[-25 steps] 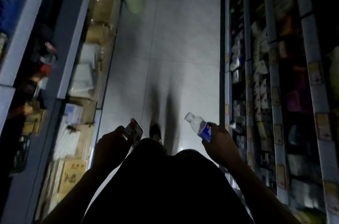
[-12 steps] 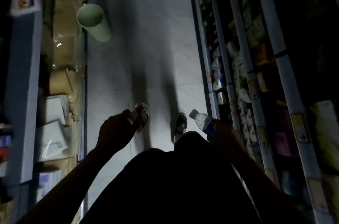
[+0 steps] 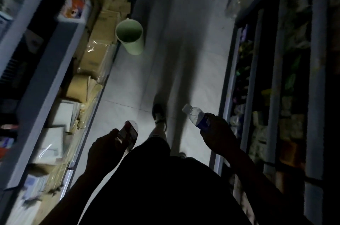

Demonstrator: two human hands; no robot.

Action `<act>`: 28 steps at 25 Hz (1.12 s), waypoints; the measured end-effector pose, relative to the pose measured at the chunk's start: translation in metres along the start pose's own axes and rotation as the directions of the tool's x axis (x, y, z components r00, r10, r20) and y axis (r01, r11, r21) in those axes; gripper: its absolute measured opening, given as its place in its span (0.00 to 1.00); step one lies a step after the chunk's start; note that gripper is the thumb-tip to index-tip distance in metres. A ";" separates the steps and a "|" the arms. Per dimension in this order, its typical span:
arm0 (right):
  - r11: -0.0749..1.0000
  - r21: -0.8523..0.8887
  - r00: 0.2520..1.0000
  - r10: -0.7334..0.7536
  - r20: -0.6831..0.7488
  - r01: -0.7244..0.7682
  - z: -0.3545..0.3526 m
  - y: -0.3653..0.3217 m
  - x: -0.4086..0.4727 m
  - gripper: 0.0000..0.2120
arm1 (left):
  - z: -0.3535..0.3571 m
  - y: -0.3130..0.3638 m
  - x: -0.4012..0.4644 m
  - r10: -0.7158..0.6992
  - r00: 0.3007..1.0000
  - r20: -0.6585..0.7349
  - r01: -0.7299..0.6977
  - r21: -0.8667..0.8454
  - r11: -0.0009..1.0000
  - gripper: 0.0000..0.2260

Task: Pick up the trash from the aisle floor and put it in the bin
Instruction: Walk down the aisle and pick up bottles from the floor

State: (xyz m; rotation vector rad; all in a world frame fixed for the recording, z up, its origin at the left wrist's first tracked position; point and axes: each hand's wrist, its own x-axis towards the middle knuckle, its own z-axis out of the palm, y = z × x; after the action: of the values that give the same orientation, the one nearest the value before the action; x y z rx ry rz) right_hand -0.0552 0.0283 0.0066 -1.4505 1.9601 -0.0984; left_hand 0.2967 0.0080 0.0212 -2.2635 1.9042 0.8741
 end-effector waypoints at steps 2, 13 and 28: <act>0.999 -0.005 0.999 0.052 0.004 -0.052 -0.018 -0.017 0.057 0.19 | -0.020 0.006 0.045 -0.023 0.999 0.023 0.024 -0.049 0.999 0.16; 0.985 0.053 0.986 0.159 0.056 -0.162 -0.095 -0.071 0.244 0.34 | -0.133 0.115 0.313 0.145 0.989 -0.031 -0.147 -0.050 0.988 0.13; 0.998 0.058 0.962 0.019 0.273 -0.037 -0.220 -0.206 0.601 0.30 | -0.201 0.211 0.564 -0.206 0.977 0.051 0.212 -0.223 0.951 0.16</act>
State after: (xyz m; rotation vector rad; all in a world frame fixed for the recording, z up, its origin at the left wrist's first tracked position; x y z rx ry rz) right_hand -0.0951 -0.6427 -0.0208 -1.3195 1.7368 0.0510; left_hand 0.2230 -0.6219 0.0002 -2.5072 1.5857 1.1354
